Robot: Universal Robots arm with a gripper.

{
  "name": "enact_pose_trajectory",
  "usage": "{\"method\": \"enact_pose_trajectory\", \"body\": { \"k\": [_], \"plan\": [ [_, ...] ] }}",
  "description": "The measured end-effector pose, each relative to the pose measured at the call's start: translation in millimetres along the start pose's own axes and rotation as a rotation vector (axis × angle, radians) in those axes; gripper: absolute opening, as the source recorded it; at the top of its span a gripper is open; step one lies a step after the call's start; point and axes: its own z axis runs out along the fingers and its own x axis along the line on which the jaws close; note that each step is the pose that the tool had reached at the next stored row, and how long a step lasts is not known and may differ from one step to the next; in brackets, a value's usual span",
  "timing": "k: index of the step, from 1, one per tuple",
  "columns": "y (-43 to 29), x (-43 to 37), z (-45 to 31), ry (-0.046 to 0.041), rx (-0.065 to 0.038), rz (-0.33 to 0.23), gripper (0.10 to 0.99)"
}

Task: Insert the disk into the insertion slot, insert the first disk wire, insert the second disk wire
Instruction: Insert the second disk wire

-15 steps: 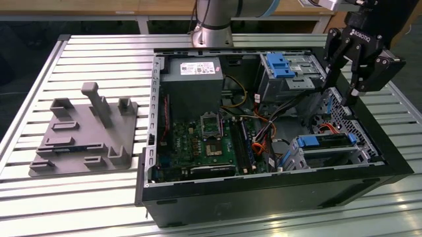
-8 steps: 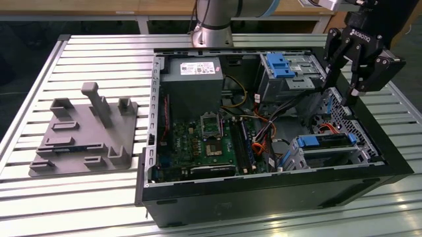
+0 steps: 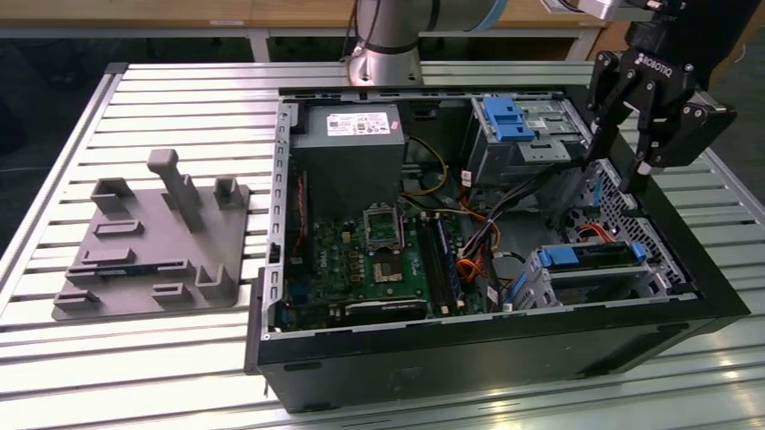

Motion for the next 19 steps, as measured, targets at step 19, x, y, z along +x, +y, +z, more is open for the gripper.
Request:
{"method": "enact_pose_trajectory", "body": {
  "k": [19],
  "plan": [
    [-0.2,6.2,-3.7,0.0392,-0.01,-0.001,0.639]
  ]
}}
